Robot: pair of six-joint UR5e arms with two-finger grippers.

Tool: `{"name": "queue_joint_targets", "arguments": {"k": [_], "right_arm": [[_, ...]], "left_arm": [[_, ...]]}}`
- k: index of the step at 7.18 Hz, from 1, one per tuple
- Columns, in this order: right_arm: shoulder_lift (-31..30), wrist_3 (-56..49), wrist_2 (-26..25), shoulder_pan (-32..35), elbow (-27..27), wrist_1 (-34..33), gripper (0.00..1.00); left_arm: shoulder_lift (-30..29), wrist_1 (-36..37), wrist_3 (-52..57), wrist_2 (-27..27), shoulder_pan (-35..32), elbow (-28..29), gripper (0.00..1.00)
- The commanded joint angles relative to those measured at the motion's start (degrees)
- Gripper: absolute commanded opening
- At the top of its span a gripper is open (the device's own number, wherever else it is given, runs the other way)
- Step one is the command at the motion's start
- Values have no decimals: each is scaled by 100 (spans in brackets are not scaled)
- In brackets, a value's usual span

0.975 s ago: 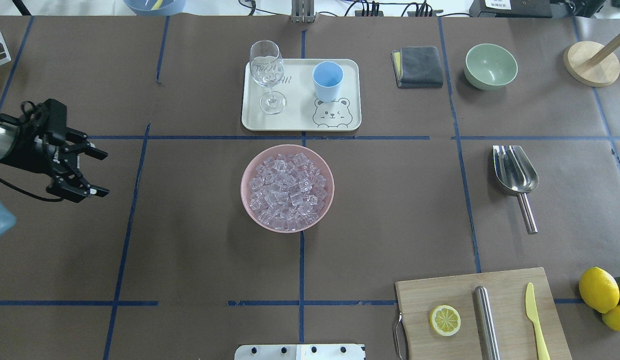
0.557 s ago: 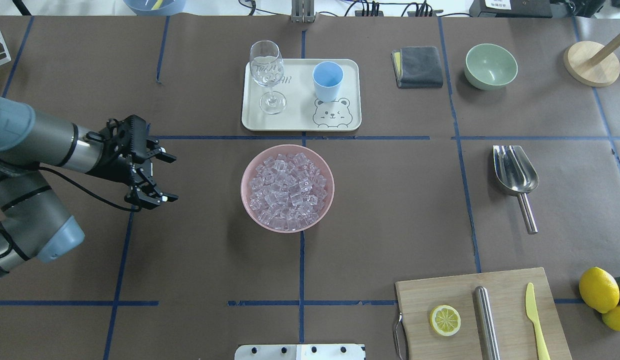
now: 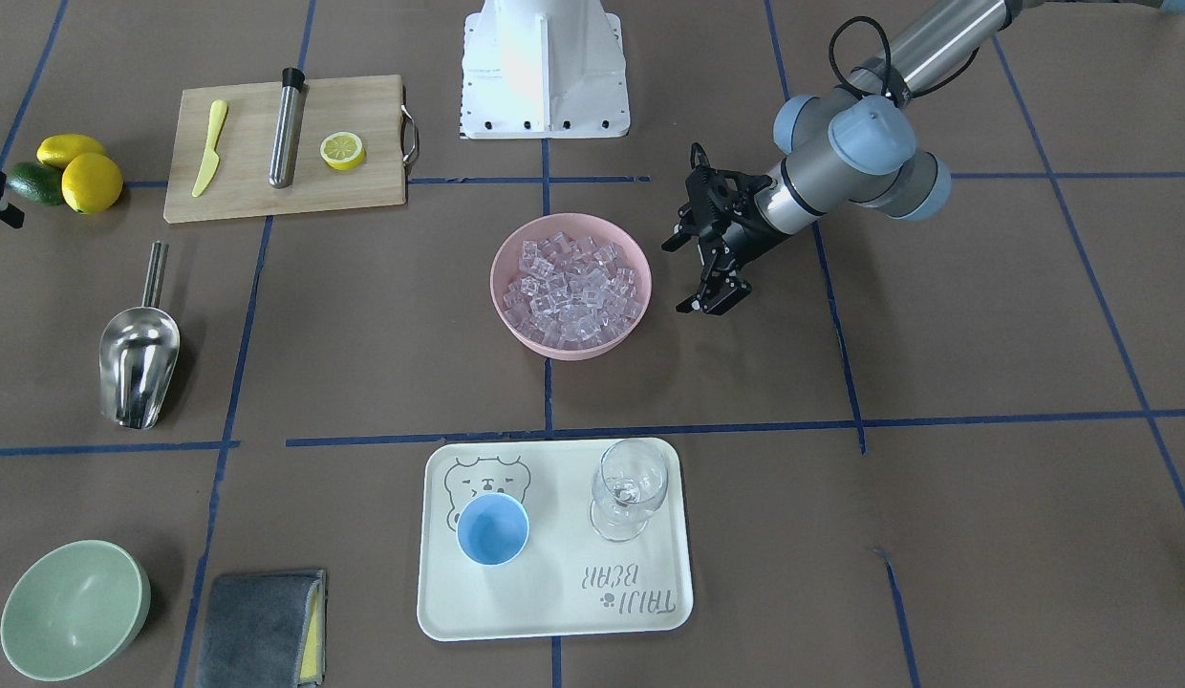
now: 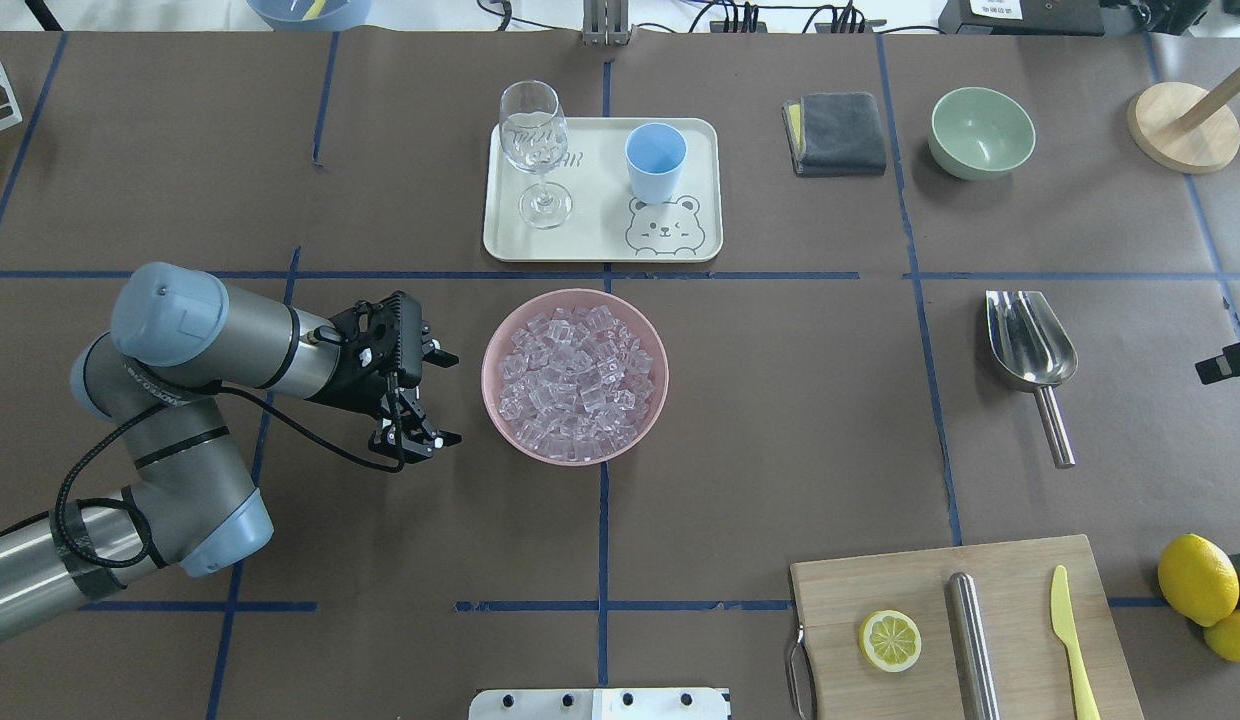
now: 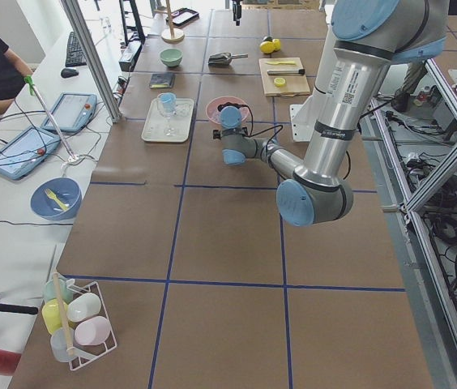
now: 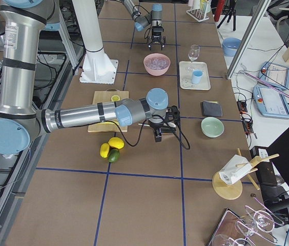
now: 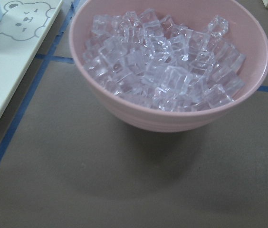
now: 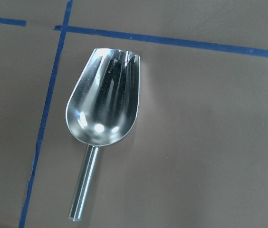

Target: Put ice in cup with scoop

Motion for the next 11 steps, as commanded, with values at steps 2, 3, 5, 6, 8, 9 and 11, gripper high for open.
{"name": "queue_joint_targets", "arguments": {"k": [2,3,5,6,8,9,11], "right_arm": [[-332,2437,-942,-1157,68,1517,100],[-341,2686,-1330,-1526,68,1583,100],[-306,3301,-2486,-2290,60,1758,100],[-262,3348,-2694,-2494,51,1768,100],[-183,3348,-2748,-2532,51,1768,100],[-165,3339,-2870,-2636,42,1768,100],[-191,3339,-3380,-2961,-10,1759,100]], "left_arm": [[-63,11,0,15,37,53,100],[-54,11,9,15,45,88,100],[-54,11,9,15,37,97,100],[-54,2,9,15,37,97,100],[-54,2,9,24,37,97,100],[-54,2,9,24,37,97,100],[-46,2,9,24,37,97,100]]}}
